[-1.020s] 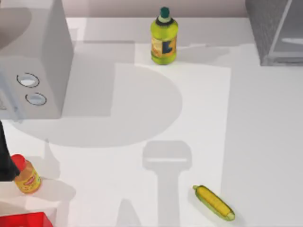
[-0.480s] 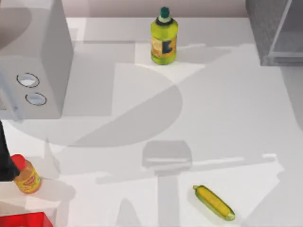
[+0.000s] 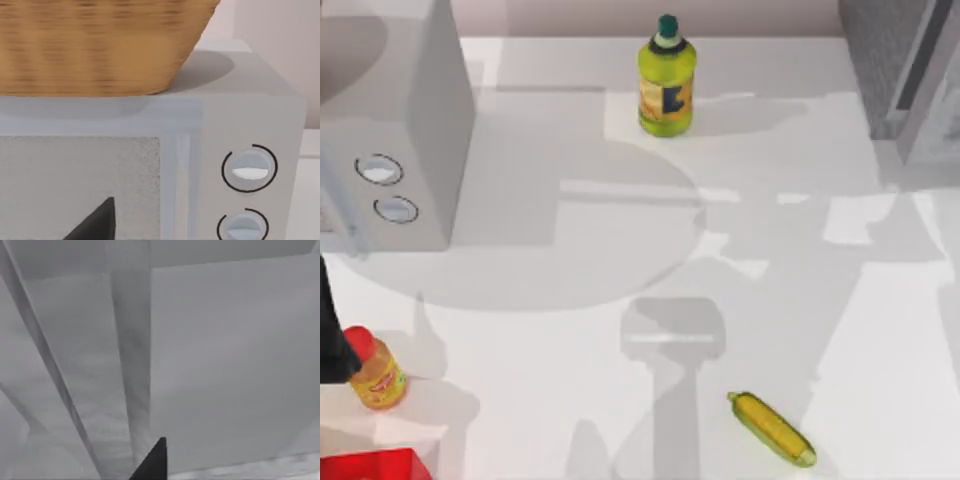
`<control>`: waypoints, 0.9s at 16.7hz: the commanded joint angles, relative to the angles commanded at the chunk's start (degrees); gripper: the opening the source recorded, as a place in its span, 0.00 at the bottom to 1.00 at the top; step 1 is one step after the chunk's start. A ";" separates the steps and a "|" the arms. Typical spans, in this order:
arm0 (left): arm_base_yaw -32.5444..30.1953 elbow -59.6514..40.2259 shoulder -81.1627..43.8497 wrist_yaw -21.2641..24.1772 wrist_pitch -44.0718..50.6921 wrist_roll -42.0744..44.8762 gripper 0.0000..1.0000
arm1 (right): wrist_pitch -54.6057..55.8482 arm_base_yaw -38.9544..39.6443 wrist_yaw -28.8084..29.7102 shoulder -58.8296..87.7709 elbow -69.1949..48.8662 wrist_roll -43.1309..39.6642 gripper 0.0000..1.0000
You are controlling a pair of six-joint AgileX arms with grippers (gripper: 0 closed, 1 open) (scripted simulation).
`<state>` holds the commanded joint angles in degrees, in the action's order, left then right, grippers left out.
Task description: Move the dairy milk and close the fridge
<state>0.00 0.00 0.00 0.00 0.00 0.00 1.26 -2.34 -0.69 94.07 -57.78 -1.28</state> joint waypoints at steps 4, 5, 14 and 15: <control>0.00 0.00 0.00 0.00 0.00 0.00 1.00 | 1.28 1.17 0.73 -1.21 0.04 1.30 1.00; 0.00 0.00 0.00 0.00 0.00 0.00 1.00 | 1.28 1.17 0.73 -1.21 0.04 1.30 1.00; 0.00 0.00 0.00 0.00 0.00 0.00 1.00 | -2.03 0.29 1.20 12.46 -16.74 1.16 1.00; 0.00 0.00 0.00 0.00 0.00 0.00 1.00 | -2.45 0.30 1.20 14.45 -19.71 1.20 1.00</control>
<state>0.00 0.00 0.00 0.00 0.00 0.00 -1.18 -2.04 0.51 108.51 -77.49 -0.08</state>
